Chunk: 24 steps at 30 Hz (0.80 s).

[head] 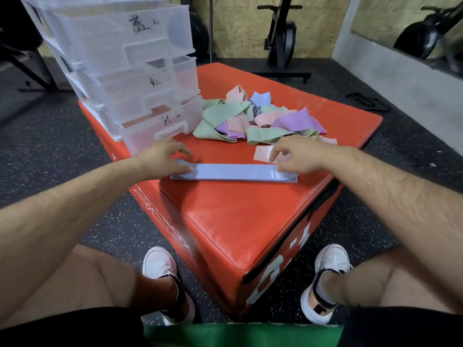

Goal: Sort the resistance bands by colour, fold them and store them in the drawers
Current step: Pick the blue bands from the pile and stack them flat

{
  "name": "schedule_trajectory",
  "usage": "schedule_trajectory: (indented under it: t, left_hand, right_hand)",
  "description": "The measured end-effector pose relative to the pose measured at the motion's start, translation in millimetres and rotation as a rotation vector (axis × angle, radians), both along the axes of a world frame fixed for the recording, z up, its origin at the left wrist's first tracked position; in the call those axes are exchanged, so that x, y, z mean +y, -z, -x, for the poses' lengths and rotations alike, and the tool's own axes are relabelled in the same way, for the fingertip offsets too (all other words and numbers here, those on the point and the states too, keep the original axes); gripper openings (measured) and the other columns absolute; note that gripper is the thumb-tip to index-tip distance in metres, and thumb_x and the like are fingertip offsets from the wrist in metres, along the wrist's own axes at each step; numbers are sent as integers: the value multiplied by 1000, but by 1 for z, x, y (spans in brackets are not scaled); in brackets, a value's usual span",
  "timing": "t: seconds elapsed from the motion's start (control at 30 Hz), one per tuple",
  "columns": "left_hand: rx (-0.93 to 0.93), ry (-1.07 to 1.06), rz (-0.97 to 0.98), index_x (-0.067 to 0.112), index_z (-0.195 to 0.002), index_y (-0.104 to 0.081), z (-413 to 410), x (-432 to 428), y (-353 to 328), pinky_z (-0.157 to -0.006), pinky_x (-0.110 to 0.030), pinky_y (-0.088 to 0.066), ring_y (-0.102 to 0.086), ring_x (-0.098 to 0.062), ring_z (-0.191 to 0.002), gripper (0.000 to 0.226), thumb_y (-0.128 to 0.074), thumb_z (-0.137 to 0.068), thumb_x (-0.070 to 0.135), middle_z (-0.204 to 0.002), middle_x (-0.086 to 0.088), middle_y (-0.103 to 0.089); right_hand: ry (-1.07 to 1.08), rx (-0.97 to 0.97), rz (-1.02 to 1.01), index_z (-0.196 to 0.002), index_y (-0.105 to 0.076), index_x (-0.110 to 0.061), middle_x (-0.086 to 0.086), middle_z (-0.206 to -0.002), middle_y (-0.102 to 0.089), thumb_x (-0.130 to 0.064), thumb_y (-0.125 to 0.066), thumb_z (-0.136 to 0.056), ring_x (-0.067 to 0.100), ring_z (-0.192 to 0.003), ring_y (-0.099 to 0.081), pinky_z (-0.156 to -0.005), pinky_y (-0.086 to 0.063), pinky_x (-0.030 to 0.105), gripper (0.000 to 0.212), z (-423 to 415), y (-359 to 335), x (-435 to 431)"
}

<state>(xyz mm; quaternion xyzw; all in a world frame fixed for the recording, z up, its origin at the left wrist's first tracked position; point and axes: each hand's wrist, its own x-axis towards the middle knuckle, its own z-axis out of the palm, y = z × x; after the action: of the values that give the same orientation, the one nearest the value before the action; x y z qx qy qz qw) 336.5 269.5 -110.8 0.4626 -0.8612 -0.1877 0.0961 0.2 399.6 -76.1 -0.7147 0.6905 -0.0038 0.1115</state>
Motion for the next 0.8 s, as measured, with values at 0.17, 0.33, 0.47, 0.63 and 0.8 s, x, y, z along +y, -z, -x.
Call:
schedule_trajectory:
  t: [0.17,0.33,0.47,0.63,0.8]
  left_hand:
    - [-29,200,-81,34,-127,-63,3,7,6,-104,-22,-35,-53,-5,-116,69,-81,-64,57,-124,14,-60]
    - [-5,246,-28,30,-124,-66,7,5,8,-96,-14,-34,-53,-7,-109,48,-83,-79,30,-116,8,-59]
    - [0,257,-22,25,-125,-66,7,6,8,-94,-4,-32,-52,-6,-109,50,-83,-79,26,-116,10,-59]
    - [-64,237,-30,32,-123,-65,9,6,6,-103,-27,-40,-55,-10,-111,55,-82,-72,46,-116,9,-60]
    - [-176,194,43,44,-115,-60,28,3,-1,-103,-43,-41,-53,-10,-110,71,-52,-56,81,-113,16,-57]
  right_hand:
    - [-37,-37,-123,-122,-63,-35,-5,-124,-59,-40,-84,-76,16,-114,-57,-99,-48,37,51,-2,5,5]
    - [-27,-24,-105,-126,-60,-37,-7,-128,-59,-39,-83,-78,16,-117,-55,-99,-46,33,53,5,8,5]
    - [-61,78,-98,-131,-55,-37,-9,-128,-58,-42,-78,-80,17,-113,-57,-95,-48,34,56,2,8,6]
    - [-99,166,-99,-132,-52,-42,-10,-132,-57,-51,-73,-80,18,-120,-54,-99,-48,41,57,1,11,4]
    - [-124,126,7,-126,-59,-37,-8,-122,-58,-60,-62,-85,16,-119,-46,-100,-45,42,47,-3,8,-4]
